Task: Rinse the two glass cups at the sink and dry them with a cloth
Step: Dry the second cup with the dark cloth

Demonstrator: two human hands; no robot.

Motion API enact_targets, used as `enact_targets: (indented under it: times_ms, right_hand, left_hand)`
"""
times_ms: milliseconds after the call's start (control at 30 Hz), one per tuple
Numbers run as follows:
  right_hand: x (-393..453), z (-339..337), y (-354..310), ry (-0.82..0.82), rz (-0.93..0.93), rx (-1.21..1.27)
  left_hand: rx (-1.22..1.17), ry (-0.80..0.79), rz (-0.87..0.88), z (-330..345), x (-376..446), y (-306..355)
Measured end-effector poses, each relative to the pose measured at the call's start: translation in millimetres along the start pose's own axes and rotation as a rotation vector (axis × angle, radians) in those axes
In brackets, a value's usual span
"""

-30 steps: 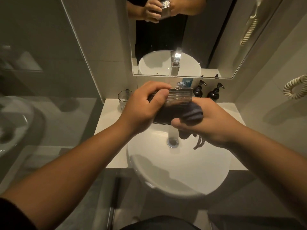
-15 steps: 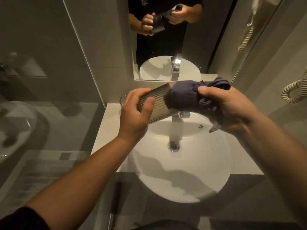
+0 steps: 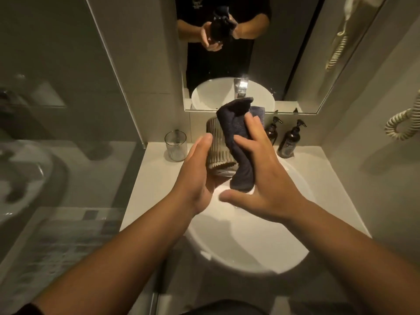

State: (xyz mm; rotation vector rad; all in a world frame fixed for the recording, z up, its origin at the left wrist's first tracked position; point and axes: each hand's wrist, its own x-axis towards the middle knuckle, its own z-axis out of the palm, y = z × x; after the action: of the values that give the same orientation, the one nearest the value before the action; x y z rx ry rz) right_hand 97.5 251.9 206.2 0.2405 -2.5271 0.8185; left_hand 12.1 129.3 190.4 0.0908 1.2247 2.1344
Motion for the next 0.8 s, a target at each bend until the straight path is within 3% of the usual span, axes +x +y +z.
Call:
enact_targets:
  times_ms: [100,167,367,500,567,667,800]
  right_hand:
    - [3,-11,-9,-0.053,0.168,0.197]
    - [7,-6,-13,-0.010,0.196,0.125]
    - [9,22,-14,0.038,-0.034,-0.345]
    - [6,30,-13,0.064,-0.148,-0.445]
    - [9,33,-11,0.099,-0.107,-0.368]
    - [12,35,-14,0.116,0.118,-0.104]
    - [15,33,-10,0.149,0.356,0.324]
  left_hand:
    - [0.089,-0.053,-0.038,-8,0,5]
    - [0.134,-0.074,-0.032,-6,-1,9]
    - [0.078,0.021,0.085,8,-5,2]
    - [0.029,0.005,0.094,9,-13,-8]
    - [0.058,0.021,0.105,7,-7,-8]
    - [0.140,0.124,0.099,3,-2,-1]
    - [0.135,0.096,0.033,0,1,0]
